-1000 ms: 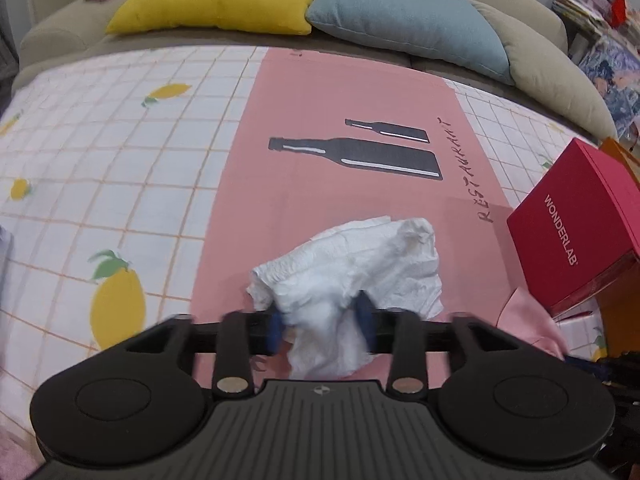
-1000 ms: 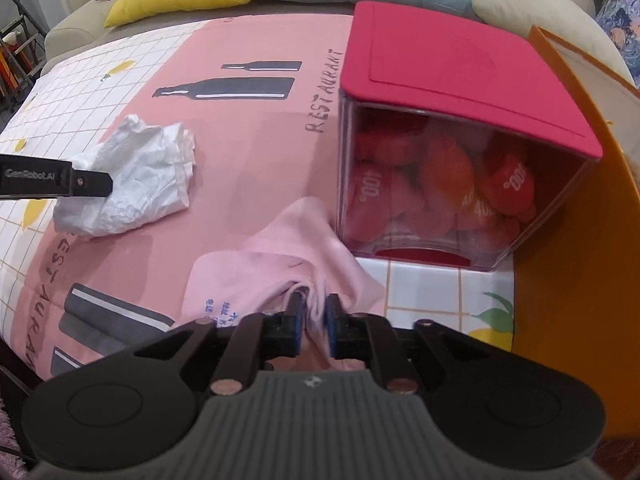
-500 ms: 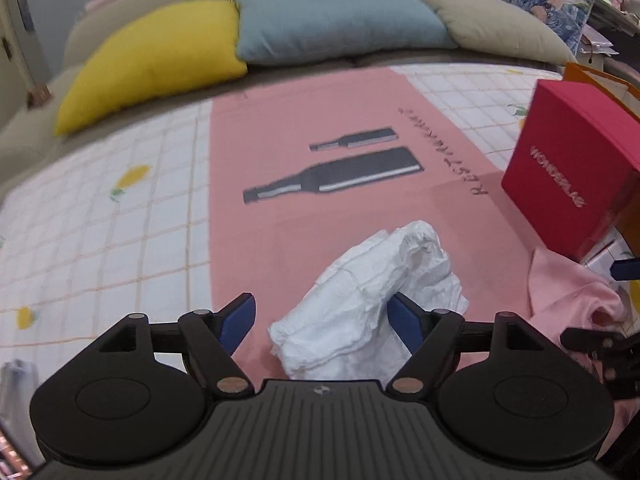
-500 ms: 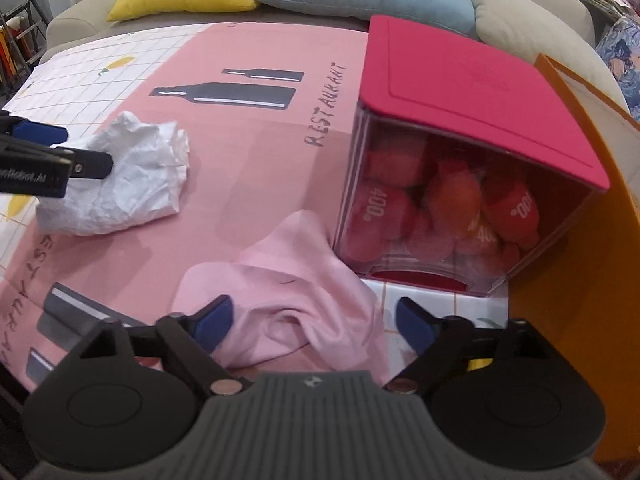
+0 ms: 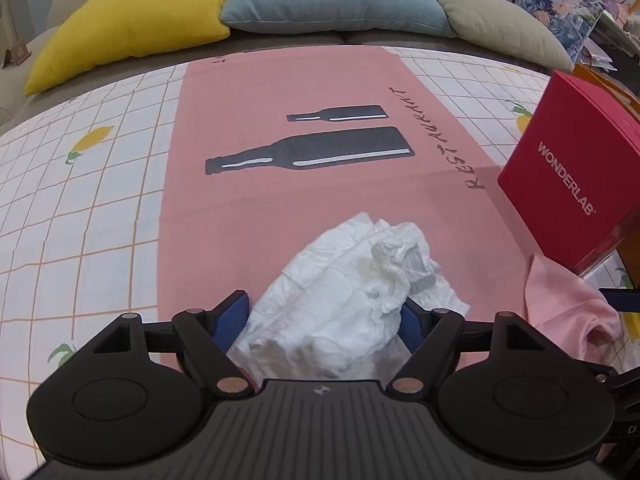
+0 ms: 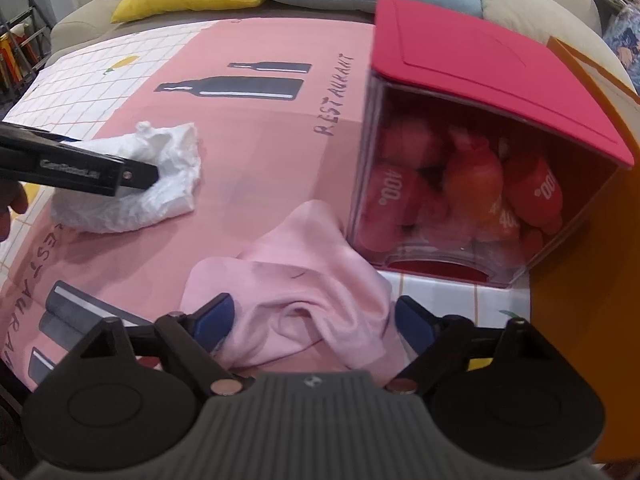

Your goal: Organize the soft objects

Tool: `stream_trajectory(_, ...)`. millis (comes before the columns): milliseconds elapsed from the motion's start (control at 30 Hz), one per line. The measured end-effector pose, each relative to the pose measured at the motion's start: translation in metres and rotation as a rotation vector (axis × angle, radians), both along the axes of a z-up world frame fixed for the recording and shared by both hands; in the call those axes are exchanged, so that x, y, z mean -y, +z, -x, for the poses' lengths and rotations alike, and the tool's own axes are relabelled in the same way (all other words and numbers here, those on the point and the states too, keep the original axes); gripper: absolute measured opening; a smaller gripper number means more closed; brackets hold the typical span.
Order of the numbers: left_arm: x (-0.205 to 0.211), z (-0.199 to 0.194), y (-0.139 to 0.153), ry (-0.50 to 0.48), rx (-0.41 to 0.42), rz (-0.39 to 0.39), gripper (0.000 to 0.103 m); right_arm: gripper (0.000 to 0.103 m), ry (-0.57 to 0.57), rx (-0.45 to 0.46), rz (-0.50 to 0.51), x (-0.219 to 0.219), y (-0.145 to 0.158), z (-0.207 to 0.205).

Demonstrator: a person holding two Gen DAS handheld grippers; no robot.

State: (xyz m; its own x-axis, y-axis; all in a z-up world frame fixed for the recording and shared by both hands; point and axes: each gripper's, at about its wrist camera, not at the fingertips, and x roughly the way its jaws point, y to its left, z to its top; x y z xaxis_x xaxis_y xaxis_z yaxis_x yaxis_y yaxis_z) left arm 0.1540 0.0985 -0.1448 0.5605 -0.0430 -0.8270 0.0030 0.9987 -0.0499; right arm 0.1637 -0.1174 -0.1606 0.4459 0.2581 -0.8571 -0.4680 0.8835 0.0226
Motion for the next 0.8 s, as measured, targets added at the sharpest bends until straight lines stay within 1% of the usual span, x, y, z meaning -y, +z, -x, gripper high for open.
stream_trajectory(133,0.003,0.002,0.001,-0.004,0.005,0.003,0.079,0.066,0.042,0.018,-0.008,-0.006,0.002,0.006)
stream_trajectory(167,0.003,0.003,0.002,-0.007,0.006,0.004,0.074,0.065,0.049,0.021,-0.01,-0.006,0.003,0.008)
stream_trajectory(200,0.005,0.004,0.003,-0.01,0.008,0.008,0.066,0.062,0.055,0.023,-0.009,-0.007,0.003,0.009)
stream_trajectory(233,0.006,0.005,0.003,-0.014,0.01,0.01,0.063,0.061,0.06,0.024,-0.01,-0.008,0.004,0.009)
stream_trajectory(267,0.009,0.006,0.004,-0.016,0.011,0.009,0.056,0.059,0.065,0.026,-0.01,-0.008,0.004,0.01)
stream_trajectory(300,0.011,0.008,0.004,-0.015,0.014,0.01,0.048,0.055,0.068,0.027,-0.011,-0.008,0.004,0.011)
stream_trajectory(333,0.014,0.009,0.005,-0.013,0.016,0.014,0.045,0.047,0.074,0.028,-0.012,-0.006,0.005,0.012)
stream_trajectory(367,0.016,0.011,0.005,-0.011,0.017,0.015,0.039,0.041,0.082,0.033,-0.012,-0.007,0.005,0.014)
stream_trajectory(400,0.018,0.013,0.006,-0.007,0.017,0.016,0.037,0.031,0.091,0.037,-0.012,-0.009,0.007,0.015)
stream_trajectory(433,0.021,0.014,0.006,-0.002,0.015,0.015,0.036,0.022,0.104,0.041,-0.01,-0.012,0.006,0.016)
stream_trajectory(533,0.025,0.019,0.007,0.018,0.009,0.018,0.034,0.013,0.137,0.055,0.001,-0.017,0.006,0.02)
stream_trajectory(600,0.026,0.023,0.008,0.033,0.004,0.027,0.031,0.008,0.139,0.056,0.004,-0.017,0.007,0.021)
stream_trajectory(633,0.026,0.025,0.009,0.04,0.001,0.035,0.031,0.006,0.133,0.049,0.0,-0.016,0.008,0.02)
stream_trajectory(800,0.025,0.04,0.014,0.085,-0.01,0.085,0.027,0.005,0.093,0.02,-0.04,-0.009,0.015,0.018)
